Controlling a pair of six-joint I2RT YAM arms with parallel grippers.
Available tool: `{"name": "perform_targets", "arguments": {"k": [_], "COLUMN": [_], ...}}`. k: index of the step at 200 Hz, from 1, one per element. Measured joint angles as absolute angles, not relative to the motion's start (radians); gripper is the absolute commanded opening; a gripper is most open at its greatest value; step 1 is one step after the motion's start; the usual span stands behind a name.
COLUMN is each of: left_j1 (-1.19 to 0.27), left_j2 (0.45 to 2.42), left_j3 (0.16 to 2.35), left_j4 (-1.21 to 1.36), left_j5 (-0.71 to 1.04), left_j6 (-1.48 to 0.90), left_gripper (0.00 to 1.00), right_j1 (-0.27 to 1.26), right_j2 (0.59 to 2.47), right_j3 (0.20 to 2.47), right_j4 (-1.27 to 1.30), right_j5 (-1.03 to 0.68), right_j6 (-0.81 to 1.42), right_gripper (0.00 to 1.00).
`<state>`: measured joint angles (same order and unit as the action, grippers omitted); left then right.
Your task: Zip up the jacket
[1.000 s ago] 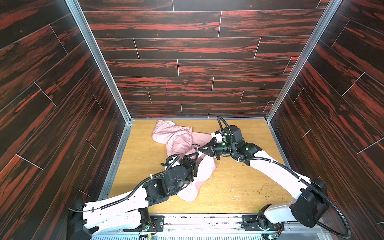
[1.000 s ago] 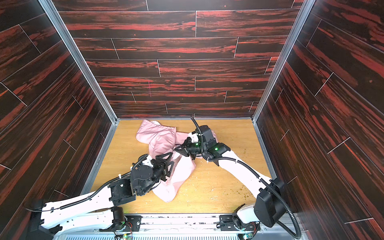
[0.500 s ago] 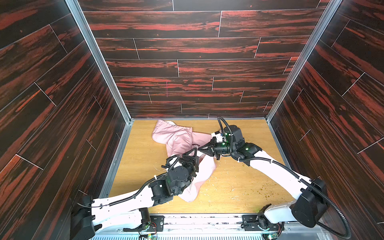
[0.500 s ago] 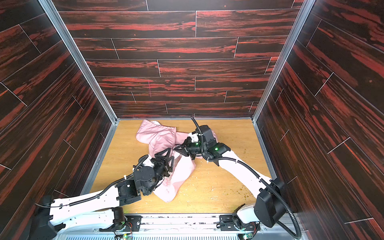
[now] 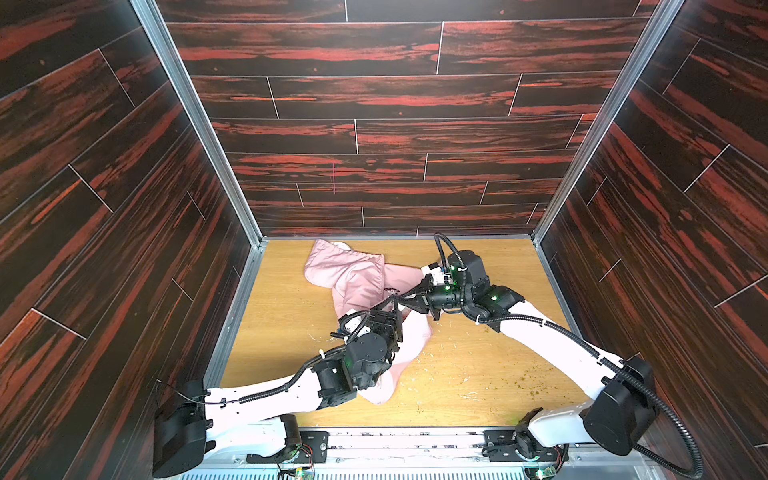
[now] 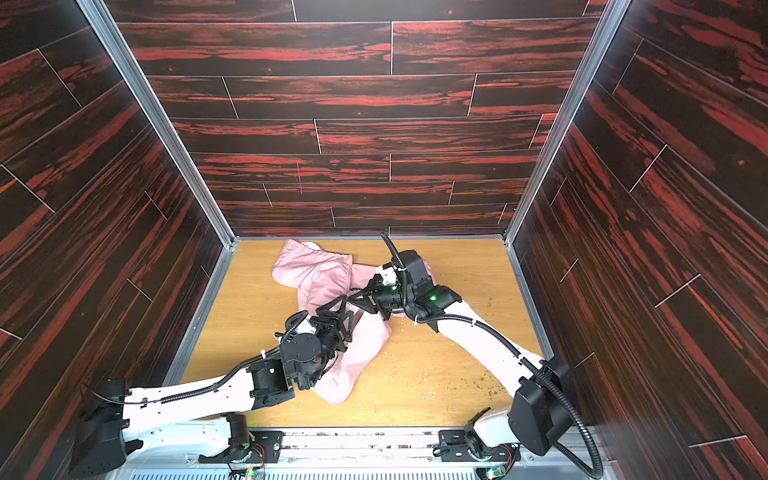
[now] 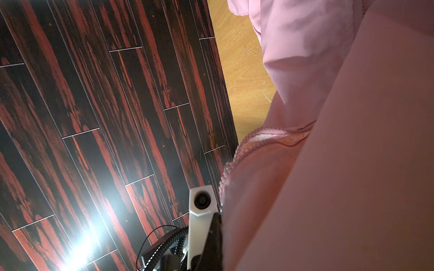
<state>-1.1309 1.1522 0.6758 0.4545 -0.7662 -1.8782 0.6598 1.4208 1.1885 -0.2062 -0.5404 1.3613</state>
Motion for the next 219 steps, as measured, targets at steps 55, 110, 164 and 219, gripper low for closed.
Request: {"name": "perform_targets", "arguments": {"k": [55,110,164,219], "left_j1": [-1.131,-1.132,-1.132,-1.132], "left_j2": [1.148,1.131,1.169,1.177], "left_j3": [0.609,0.606,0.606,0.606], "left_j4": [0.498,0.546,0.652,0.706], "left_j5": [-0.848,-0.883,-0.878,-0.873], "left_j6": [-1.834,-1.762,-1.685,-1.626], "left_gripper": [0.61,0.59,0.55,0.36], "right_j1": [0.661,0.67,0.68,0.687], "right_j2": [1.395,1.374,1.374,1.373], "right_j3": [1.188,1.188,1.188,1.188], "right_j4": [-0.22,-0.224,-0.224,-0.224], "right_j5": [-0.549,-0.559,-0.563,-0.564], "right_j6": [1.362,1.361,1.361,1.361], "right_gripper": [0.0,0.0,0.0,0.0]}}
